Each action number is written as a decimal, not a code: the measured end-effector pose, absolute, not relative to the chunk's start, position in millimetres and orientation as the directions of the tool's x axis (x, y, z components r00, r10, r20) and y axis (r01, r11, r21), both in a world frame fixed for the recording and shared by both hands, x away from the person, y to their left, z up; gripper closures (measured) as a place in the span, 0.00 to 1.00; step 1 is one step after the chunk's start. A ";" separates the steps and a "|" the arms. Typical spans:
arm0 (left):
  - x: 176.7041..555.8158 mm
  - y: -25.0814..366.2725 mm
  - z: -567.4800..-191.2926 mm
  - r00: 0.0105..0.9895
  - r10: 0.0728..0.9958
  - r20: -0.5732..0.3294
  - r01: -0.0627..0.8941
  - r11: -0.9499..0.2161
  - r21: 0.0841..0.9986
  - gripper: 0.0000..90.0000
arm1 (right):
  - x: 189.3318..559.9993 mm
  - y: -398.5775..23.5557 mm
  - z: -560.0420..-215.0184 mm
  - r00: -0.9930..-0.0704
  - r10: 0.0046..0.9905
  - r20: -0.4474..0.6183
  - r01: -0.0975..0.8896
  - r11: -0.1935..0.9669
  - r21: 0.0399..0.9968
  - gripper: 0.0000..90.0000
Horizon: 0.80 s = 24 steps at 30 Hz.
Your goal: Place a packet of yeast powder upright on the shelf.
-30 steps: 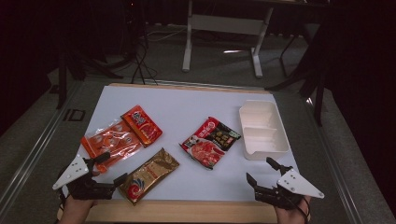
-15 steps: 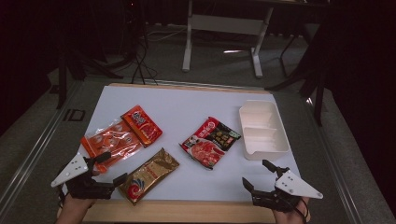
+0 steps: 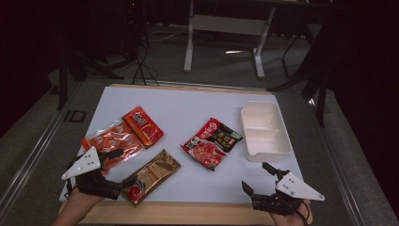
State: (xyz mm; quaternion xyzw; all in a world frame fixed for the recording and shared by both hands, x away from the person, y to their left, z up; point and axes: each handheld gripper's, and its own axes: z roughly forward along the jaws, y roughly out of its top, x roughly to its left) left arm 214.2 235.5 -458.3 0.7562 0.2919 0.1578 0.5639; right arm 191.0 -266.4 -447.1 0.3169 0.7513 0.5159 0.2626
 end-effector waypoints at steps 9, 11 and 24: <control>239.1 233.1 -451.4 0.783 0.616 -0.092 0.285 -0.224 0.932 0.01 | 188.9 -264.7 -447.1 -0.674 0.735 -0.071 0.182 0.258 0.949 0.11; 241.7 232.0 -450.8 0.783 0.616 -0.091 0.286 -0.226 0.931 0.01 | 188.5 -263.8 -447.1 -0.673 0.736 -0.077 0.179 0.263 0.948 0.11; 271.9 205.5 -455.1 0.788 0.609 -0.089 0.349 -0.322 0.880 0.02 | 188.8 -264.3 -448.8 -0.664 0.746 -0.059 0.206 0.258 0.944 0.11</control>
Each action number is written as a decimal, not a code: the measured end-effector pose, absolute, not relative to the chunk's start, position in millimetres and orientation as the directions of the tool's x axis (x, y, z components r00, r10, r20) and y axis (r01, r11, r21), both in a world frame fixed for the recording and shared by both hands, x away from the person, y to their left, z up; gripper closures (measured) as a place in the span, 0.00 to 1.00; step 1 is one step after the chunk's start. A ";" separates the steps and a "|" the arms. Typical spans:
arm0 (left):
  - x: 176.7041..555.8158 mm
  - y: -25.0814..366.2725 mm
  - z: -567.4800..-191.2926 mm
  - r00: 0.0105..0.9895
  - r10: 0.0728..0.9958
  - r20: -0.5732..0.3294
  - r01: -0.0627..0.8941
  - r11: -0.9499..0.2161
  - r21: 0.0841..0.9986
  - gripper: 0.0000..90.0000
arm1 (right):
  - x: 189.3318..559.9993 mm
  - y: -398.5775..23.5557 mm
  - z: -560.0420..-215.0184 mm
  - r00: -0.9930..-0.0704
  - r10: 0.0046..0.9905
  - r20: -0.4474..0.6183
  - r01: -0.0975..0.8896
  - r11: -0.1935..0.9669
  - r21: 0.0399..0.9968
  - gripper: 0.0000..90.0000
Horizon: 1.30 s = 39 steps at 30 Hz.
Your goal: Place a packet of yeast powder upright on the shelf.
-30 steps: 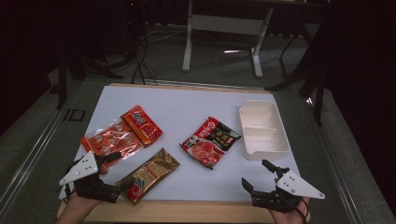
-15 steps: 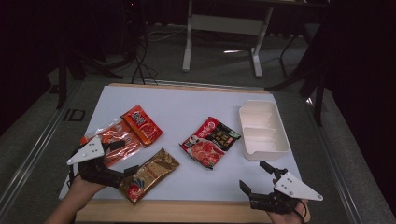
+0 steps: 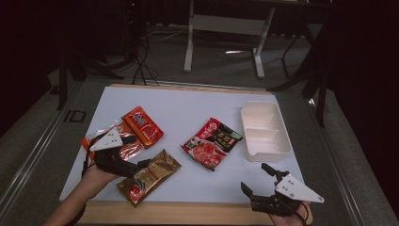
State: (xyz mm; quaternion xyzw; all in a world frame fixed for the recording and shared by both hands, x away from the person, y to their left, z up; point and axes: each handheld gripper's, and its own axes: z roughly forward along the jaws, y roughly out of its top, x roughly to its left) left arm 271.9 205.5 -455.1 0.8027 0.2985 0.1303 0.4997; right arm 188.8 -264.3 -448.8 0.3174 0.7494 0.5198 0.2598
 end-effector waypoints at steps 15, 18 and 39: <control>303.3 180.7 -483.5 0.789 0.603 -0.117 0.424 -0.397 0.814 0.06 | 188.8 -265.1 -450.1 -0.666 0.744 -0.055 0.210 0.258 0.943 0.12; 309.7 175.5 -492.2 0.791 0.602 -0.108 0.439 -0.435 0.786 0.08 | 189.3 -265.9 -450.7 -0.667 0.744 -0.053 0.211 0.256 0.943 0.14; 345.9 158.7 -534.5 0.720 0.667 -0.191 0.619 -0.491 0.613 0.26 | 189.8 -265.9 -452.7 -0.671 0.740 -0.052 0.215 0.260 0.941 0.14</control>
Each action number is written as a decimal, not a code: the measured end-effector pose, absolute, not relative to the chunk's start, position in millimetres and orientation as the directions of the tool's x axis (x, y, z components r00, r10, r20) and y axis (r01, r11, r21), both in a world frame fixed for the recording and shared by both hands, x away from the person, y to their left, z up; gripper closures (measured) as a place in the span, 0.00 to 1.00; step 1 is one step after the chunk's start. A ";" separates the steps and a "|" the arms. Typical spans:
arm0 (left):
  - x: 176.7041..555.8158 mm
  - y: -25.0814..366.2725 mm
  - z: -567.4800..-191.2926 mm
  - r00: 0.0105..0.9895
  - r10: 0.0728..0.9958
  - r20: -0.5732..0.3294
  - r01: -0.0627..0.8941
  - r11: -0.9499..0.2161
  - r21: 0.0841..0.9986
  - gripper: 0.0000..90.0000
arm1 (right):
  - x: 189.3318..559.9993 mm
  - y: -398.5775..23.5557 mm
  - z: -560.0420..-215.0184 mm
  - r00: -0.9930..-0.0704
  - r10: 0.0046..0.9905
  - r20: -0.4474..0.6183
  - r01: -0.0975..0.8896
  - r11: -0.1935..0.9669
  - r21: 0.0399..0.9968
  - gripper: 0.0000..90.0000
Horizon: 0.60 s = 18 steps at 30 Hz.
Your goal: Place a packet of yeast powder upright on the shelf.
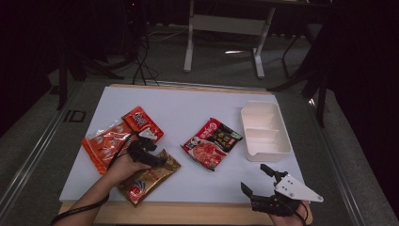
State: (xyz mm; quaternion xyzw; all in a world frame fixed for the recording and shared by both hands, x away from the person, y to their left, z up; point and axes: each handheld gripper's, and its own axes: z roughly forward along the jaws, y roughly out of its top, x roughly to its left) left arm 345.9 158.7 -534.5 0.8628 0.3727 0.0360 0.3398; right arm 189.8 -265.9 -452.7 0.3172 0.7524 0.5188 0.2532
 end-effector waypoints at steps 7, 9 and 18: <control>347.0 150.4 -535.8 0.723 0.659 -0.207 0.631 -0.507 0.587 0.38 | 190.3 -265.4 -453.5 -0.672 0.739 -0.051 0.220 0.264 0.939 0.14; 347.2 148.1 -535.8 0.715 0.664 -0.220 0.645 -0.504 0.574 0.41 | 190.4 -265.7 -453.4 -0.671 0.740 -0.051 0.219 0.264 0.939 0.14; 334.9 129.9 -533.0 0.758 0.643 -0.108 0.581 -0.592 0.559 0.65 | 190.7 -266.0 -453.6 -0.669 0.741 -0.056 0.218 0.267 0.939 0.15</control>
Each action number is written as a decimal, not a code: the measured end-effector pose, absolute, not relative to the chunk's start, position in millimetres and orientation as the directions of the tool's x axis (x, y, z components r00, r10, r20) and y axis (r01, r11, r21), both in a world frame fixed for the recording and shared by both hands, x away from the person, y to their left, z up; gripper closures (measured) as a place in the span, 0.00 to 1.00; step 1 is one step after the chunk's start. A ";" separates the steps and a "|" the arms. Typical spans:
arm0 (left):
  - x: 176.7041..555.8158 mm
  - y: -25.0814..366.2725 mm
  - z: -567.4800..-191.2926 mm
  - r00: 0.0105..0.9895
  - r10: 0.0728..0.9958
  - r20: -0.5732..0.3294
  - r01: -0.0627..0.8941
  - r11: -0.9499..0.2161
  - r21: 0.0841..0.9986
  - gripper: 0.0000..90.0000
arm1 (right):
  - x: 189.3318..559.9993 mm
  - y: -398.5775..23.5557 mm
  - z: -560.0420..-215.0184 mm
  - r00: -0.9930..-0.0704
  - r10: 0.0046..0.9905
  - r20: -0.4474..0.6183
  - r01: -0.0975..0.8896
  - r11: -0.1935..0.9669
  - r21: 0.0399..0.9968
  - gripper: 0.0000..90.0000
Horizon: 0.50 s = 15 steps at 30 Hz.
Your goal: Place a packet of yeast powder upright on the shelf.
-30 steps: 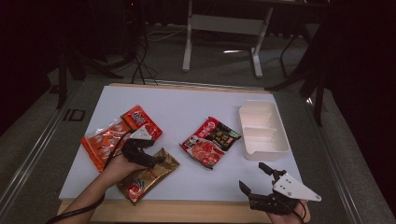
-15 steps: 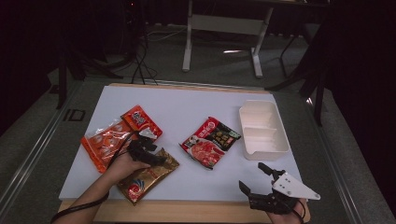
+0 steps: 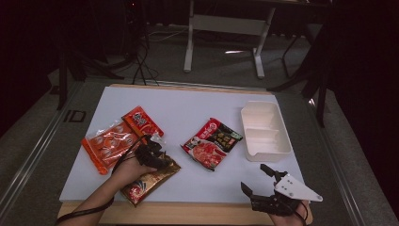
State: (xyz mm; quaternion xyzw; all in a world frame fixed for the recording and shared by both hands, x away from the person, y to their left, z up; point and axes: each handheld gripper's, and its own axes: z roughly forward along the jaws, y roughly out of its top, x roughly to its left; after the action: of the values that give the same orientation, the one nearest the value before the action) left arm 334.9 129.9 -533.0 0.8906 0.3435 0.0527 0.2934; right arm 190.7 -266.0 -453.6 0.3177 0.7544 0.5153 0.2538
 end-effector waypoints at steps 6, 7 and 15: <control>328.8 120.1 -530.3 0.783 0.621 -0.029 0.536 -0.651 0.538 0.85 | 190.6 -265.8 -453.8 -0.668 0.741 -0.059 0.219 0.271 0.937 0.15; 329.1 121.2 -530.3 0.782 0.622 -0.032 0.538 -0.648 0.539 0.88 | 190.7 -265.7 -453.9 -0.669 0.741 -0.059 0.219 0.273 0.937 0.15; 329.4 131.8 -523.2 0.762 0.640 -0.098 0.567 -0.587 0.578 0.97 | 190.9 -266.2 -453.9 -0.668 0.742 -0.058 0.220 0.271 0.937 0.15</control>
State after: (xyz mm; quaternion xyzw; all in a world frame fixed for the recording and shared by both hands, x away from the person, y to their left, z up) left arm 329.4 131.8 -523.2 0.8887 0.3395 0.0604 0.3020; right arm 190.9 -266.2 -453.9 0.3184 0.7556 0.5129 0.2542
